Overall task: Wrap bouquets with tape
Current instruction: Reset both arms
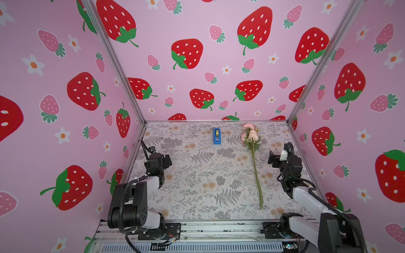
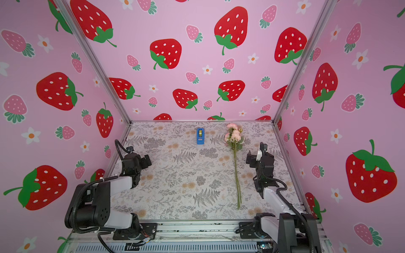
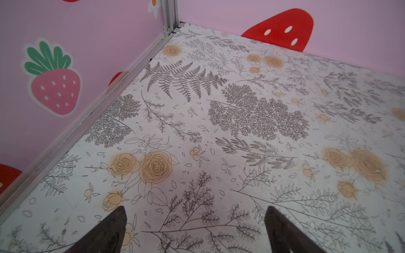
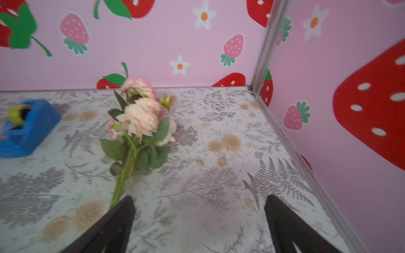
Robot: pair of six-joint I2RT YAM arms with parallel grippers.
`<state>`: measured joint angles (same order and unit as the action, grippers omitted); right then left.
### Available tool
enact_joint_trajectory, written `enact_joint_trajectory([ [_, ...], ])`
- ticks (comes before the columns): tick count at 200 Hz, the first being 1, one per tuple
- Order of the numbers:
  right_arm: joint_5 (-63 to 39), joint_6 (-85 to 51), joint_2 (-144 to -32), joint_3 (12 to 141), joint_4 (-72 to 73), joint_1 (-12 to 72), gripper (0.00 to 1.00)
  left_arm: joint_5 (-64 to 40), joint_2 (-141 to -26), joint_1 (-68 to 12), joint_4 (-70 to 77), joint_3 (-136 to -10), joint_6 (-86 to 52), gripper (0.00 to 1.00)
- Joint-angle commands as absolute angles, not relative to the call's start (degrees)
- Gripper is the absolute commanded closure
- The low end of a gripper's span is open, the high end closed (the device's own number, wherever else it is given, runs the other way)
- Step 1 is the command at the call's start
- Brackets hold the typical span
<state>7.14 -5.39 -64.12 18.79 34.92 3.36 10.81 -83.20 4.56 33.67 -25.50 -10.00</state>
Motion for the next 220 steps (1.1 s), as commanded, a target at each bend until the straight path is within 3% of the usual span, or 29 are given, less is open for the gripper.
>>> enact_joint_trajectory([
  [1,8.06,-2.96,-67.62,15.41,48.88,0.72,0.04,1.24,-84.2,4.56,45.24,-22.95,-6.61,0.01],
  [18,7.93,-1.31,-71.86,13.48,54.33,0.44,0.04,-4.21,-89.18,4.53,55.34,-21.02,-4.92,0.01],
  [29,6.95,-1.46,-73.61,12.31,58.03,0.24,0.04,-4.6,-87.81,4.19,45.51,-24.65,-3.71,0.01],
  [46,5.36,-3.16,-75.96,11.98,61.77,0.24,0.04,0.96,-88.76,0.65,42.59,-26.71,-1.49,0.01],
  [117,-4.68,-2.6,-86.52,13.05,72.95,1.02,0.05,0.88,-88.92,0.7,43.25,-26.5,-1.49,0.01],
  [136,-1.95,-3.13,-91.03,11.84,80.63,1.88,0.03,1.11,-88.79,0.57,43.33,-26.42,-1.42,0.01],
  [150,0.49,-2.52,-89.34,14.27,72.36,2.61,0.0,1.41,-88.91,0.41,43.17,-26.57,-1.42,0.01],
  [220,5.42,-1.24,-89.72,15.03,71.81,5.11,0.0,1.58,-88.81,0.4,43.37,-26.44,-1.43,0.01],
])
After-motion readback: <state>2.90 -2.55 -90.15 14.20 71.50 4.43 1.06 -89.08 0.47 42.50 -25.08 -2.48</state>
